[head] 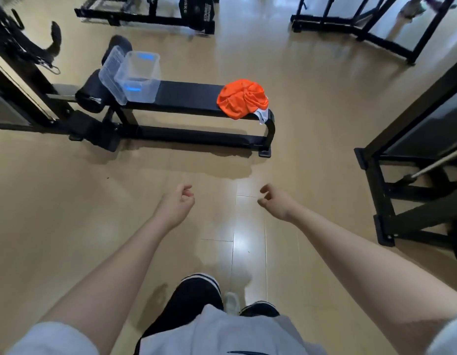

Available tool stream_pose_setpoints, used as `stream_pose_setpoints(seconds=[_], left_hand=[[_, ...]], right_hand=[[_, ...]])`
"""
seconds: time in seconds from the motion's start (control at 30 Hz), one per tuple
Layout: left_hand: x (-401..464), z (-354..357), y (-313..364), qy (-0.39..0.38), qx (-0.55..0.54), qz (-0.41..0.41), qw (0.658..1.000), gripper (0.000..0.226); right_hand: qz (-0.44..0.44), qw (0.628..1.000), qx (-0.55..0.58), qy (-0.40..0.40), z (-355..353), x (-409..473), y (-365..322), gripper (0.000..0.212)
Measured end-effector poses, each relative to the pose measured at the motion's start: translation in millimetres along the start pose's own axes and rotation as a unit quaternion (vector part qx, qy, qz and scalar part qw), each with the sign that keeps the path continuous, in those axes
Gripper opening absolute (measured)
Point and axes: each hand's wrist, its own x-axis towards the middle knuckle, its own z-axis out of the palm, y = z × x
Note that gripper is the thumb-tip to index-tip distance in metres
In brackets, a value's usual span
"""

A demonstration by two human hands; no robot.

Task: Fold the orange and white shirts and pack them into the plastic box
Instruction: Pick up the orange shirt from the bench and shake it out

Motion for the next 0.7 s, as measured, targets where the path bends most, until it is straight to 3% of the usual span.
stream_pose_setpoints(seconds=[0.33, 0.7], left_hand=[[271.8, -36.8, 67.8, 0.000, 0.027, 0.029, 0.999, 0.041], [496.9, -41.1, 211.1, -0.133, 0.118, 0.117, 0.977, 0.044]], right_hand=[[-0.001, 1.000, 0.013, -0.015, -84.7, 237.8, -69.3, 0.045], [0.065, 0.995, 0.073, 0.037, -222.7, 424.8, -83.8, 0.038]])
